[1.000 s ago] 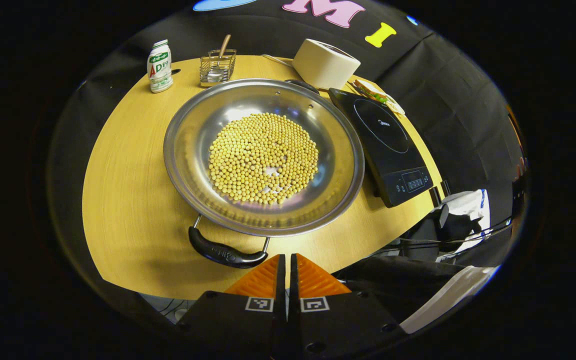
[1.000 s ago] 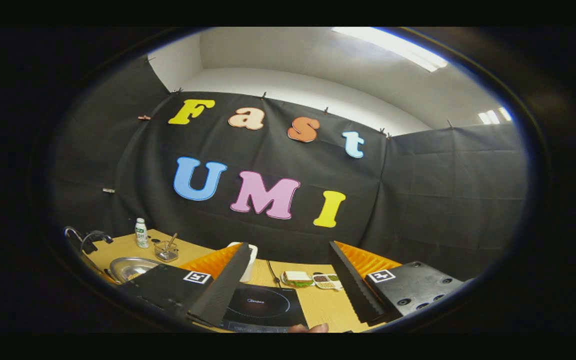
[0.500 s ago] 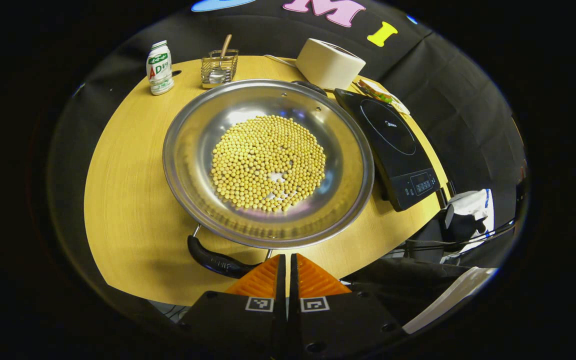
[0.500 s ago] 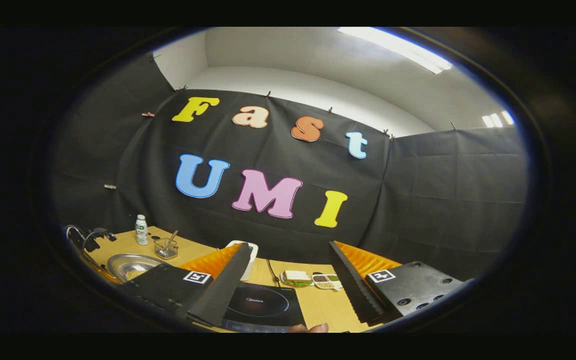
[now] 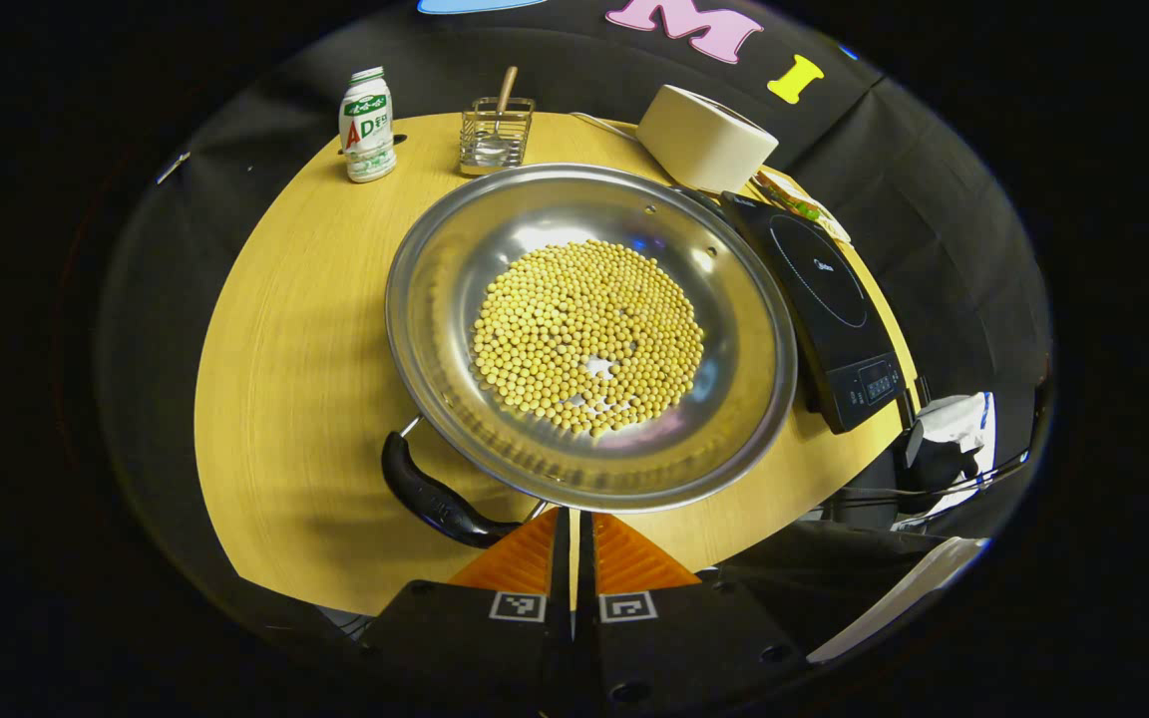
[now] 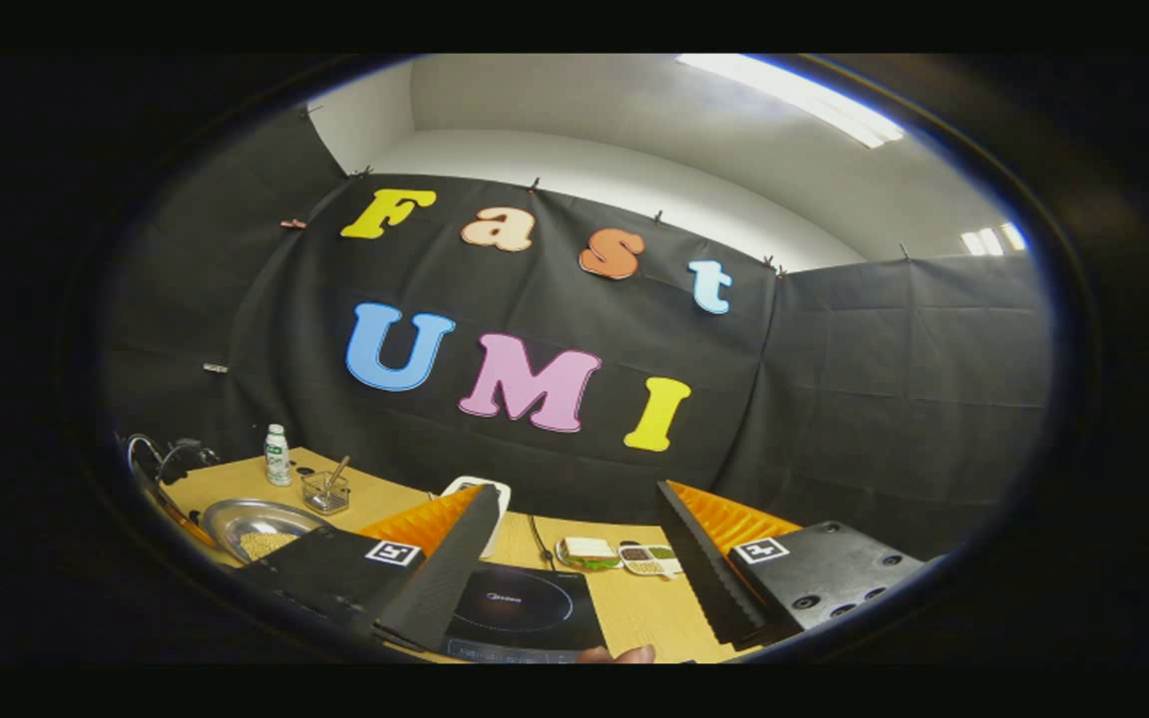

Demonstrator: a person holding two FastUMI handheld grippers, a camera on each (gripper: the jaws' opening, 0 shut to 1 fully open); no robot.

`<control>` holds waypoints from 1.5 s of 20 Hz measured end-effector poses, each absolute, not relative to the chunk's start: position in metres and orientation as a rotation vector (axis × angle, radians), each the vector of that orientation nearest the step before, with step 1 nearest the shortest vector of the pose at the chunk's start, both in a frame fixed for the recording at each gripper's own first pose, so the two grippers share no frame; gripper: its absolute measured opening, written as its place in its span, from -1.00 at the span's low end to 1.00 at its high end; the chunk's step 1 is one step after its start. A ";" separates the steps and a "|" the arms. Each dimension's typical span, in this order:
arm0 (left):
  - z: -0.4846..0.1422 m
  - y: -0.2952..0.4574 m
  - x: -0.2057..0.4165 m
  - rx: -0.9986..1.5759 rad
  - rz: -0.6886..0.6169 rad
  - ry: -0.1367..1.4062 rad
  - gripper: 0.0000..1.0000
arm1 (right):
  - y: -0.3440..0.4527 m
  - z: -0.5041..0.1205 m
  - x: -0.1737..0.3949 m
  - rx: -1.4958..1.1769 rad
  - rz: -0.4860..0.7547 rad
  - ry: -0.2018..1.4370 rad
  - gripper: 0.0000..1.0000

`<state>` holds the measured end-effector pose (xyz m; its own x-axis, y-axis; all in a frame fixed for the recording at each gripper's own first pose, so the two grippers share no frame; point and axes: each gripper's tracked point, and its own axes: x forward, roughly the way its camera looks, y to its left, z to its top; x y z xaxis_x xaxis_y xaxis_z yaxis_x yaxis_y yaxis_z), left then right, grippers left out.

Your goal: First push the handle of the pot to place it horizontally, then grasp the pot with both hands and set it on the induction cooktop.

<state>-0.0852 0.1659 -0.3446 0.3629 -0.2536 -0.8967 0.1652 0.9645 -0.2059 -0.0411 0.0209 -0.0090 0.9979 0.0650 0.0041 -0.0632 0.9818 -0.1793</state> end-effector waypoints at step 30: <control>-0.359 0.284 0.031 -0.066 -0.059 1.139 -0.89 | 0.028 -0.042 -0.016 -0.239 0.018 0.068 0.96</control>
